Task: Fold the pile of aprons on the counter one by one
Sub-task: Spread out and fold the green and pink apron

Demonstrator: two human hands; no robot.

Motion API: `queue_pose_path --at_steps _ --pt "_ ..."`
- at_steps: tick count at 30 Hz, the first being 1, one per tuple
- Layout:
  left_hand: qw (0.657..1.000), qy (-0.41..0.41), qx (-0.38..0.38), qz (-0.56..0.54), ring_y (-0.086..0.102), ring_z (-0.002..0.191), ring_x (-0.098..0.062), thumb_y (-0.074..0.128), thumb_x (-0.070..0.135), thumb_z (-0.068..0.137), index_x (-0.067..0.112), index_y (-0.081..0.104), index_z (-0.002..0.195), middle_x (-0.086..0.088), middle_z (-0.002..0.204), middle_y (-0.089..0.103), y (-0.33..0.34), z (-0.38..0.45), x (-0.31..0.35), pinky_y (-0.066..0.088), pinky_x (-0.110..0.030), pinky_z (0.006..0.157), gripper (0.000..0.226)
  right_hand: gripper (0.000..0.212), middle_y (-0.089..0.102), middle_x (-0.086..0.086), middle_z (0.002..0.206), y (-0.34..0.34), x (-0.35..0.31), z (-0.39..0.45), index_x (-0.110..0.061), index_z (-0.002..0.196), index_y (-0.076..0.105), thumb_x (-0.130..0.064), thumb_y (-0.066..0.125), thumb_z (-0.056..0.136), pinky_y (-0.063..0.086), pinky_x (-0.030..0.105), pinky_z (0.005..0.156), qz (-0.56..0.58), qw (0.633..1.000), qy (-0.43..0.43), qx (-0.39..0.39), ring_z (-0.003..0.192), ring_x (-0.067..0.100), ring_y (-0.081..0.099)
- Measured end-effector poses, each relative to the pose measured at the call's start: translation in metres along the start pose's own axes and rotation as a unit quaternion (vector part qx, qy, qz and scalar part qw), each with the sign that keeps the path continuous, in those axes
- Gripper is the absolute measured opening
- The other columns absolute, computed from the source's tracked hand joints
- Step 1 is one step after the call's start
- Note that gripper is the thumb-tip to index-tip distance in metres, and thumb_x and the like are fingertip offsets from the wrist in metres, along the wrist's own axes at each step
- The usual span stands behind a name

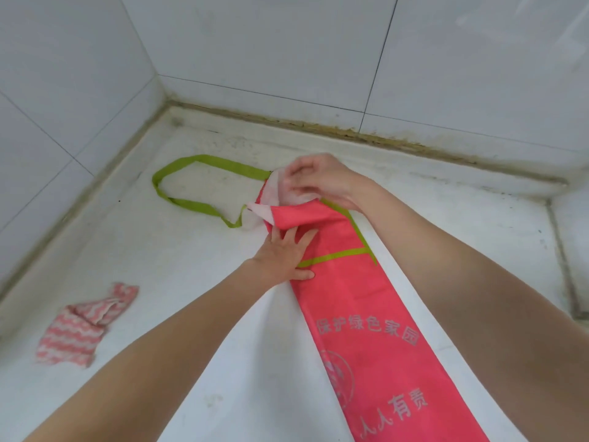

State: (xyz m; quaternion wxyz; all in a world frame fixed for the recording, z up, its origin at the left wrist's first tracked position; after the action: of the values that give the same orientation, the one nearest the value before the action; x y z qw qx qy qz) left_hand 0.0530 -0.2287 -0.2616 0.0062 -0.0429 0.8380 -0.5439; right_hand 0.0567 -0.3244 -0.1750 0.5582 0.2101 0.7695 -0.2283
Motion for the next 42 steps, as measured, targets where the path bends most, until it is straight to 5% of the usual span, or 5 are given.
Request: queue_pose_path --at_steps 15,19,24,29,42 --pt "0.997 0.067 -0.021 0.037 -0.002 0.141 -0.035 0.057 0.07 0.074 0.042 -0.002 0.148 -0.005 0.157 -0.007 -0.008 0.027 -0.012 0.004 -0.054 0.113 0.099 0.068 0.038 0.004 0.131 0.044 0.01 0.059 -0.024 0.134 0.04 -0.041 0.07 0.076 0.026 0.045 0.104 -0.519 0.851 -0.053 -0.057 0.123 0.025 0.036" --pt "0.997 0.066 -0.026 0.011 -0.016 0.139 -0.041 0.056 0.067 0.077 0.035 0.0 0.15 -0.01 0.155 -0.009 0.0 0.023 -0.008 -0.006 -0.063 0.11 0.098 0.029 0.051 0.002 0.103 0.096 0.008 0.072 -0.015 0.115 0.05 -0.015 0.057 0.087 0.029 0.041 0.096 -0.658 0.737 -0.111 -0.108 0.107 0.024 0.052" --pt "0.996 0.05 -0.064 -0.021 -0.03 0.131 -0.052 0.059 0.066 0.075 0.044 -0.007 0.146 -0.011 0.152 -0.03 0.009 0.024 -0.011 -0.01 -0.064 0.107 0.099 0.021 0.057 0.005 0.085 0.041 -0.05 0.096 -0.013 0.086 0.06 0.005 0.052 0.078 0.032 0.024 0.068 -0.356 0.917 -0.134 0.117 0.085 0.021 0.053" --pt "0.995 0.054 -0.08 -0.015 -0.029 0.13 -0.055 0.06 0.067 0.074 0.048 -0.013 0.144 -0.013 0.149 -0.035 0.014 0.025 -0.011 -0.011 -0.063 0.107 0.103 0.029 0.047 -0.006 0.071 -0.083 -0.092 0.081 -0.02 0.068 0.043 -0.001 0.06 0.082 0.051 0.028 0.072 -0.032 0.919 -0.114 0.376 0.08 0.025 0.062" --pt "0.994 -0.085 0.021 0.068 -0.021 0.141 -0.037 0.05 0.067 0.08 0.037 -0.005 0.149 -0.013 0.155 -0.021 -0.03 0.041 -0.125 -0.007 -0.058 0.111 0.093 0.081 -0.012 0.0 0.159 0.034 0.105 -0.017 -0.026 0.152 0.003 -0.052 0.049 0.091 0.009 0.053 0.116 -0.614 0.77 0.029 -0.171 0.146 0.025 -0.007"
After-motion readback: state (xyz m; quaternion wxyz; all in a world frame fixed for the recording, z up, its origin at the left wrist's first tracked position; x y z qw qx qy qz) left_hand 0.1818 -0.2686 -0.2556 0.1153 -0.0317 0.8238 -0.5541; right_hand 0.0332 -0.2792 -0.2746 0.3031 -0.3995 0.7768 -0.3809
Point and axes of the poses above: each hand's wrist, its own z-axis towards the middle knuckle, its own y-axis out of the palm, x = y × z, the point moved 10 cm from there along z, towards the middle knuckle
